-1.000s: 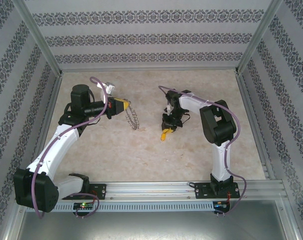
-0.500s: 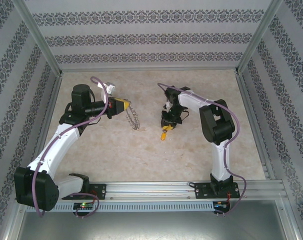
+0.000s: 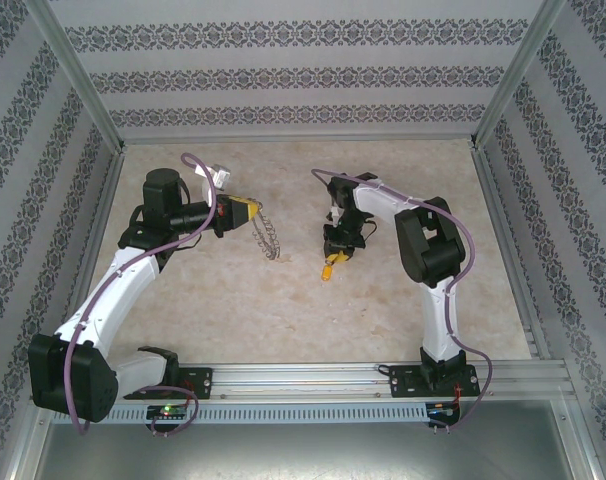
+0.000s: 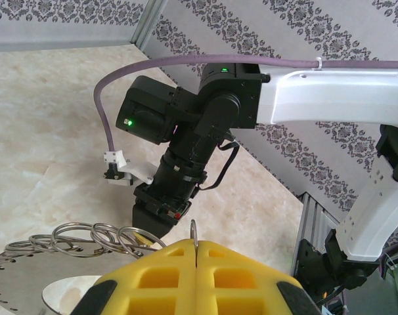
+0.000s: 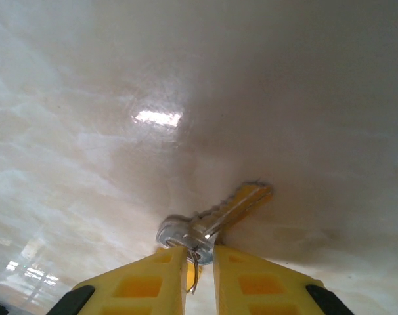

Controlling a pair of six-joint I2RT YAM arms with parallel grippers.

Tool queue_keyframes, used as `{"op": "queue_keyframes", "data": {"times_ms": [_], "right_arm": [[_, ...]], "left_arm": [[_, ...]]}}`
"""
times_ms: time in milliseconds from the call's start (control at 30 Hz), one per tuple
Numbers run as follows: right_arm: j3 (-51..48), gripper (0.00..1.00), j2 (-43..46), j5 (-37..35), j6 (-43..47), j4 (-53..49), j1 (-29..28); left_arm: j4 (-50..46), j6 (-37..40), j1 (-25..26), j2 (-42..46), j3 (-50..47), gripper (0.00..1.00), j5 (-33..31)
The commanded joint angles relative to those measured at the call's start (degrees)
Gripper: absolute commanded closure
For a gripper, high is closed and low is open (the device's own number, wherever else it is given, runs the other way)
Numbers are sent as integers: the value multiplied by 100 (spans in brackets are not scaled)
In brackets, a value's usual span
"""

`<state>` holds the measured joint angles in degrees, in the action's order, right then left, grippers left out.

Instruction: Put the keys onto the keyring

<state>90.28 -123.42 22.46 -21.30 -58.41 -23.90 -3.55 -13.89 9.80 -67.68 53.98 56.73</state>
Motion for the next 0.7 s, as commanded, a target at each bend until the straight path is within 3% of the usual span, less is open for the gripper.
{"op": "queue_keyframes", "data": {"times_ms": [0, 400, 667], "right_arm": [[180, 80, -103, -111, 82, -157, -88], [376, 80, -179, -110, 79, -258, -162], [268, 76, -45, -79, 48, -256, -199]], "left_arm": [[311, 54, 69, 36, -75, 100, 117], [199, 128, 72, 179, -137, 100, 95], [212, 133, 69, 221, -167, 100, 93]]}}
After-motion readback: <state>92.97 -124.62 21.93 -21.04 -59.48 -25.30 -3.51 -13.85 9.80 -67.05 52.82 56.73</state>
